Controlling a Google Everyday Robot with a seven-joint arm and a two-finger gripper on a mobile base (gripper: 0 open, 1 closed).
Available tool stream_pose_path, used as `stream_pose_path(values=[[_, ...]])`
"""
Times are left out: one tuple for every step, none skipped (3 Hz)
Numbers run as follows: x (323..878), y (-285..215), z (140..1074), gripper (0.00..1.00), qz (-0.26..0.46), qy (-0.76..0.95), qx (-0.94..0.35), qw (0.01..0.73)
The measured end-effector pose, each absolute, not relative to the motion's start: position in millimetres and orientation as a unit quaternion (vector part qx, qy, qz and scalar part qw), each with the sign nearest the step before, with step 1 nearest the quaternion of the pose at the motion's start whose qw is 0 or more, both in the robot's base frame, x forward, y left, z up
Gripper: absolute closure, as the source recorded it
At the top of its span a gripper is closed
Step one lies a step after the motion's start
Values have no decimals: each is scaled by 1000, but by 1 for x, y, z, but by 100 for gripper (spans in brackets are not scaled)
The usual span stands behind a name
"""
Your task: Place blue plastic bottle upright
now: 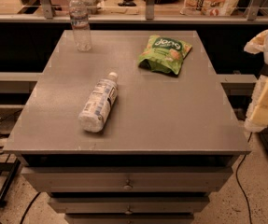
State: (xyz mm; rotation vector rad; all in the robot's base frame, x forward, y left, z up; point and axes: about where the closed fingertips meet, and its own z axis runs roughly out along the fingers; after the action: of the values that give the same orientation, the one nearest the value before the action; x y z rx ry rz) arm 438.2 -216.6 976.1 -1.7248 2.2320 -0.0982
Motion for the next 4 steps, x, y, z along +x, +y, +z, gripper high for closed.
stream_pose_path(values=[[444, -213, 977, 0, -34, 779, -605, 160], [463, -196, 982, 0, -10, 785, -593, 182], [481, -167, 988, 0, 28, 799, -565, 205], [494, -126, 997, 0, 72, 807, -542, 223]])
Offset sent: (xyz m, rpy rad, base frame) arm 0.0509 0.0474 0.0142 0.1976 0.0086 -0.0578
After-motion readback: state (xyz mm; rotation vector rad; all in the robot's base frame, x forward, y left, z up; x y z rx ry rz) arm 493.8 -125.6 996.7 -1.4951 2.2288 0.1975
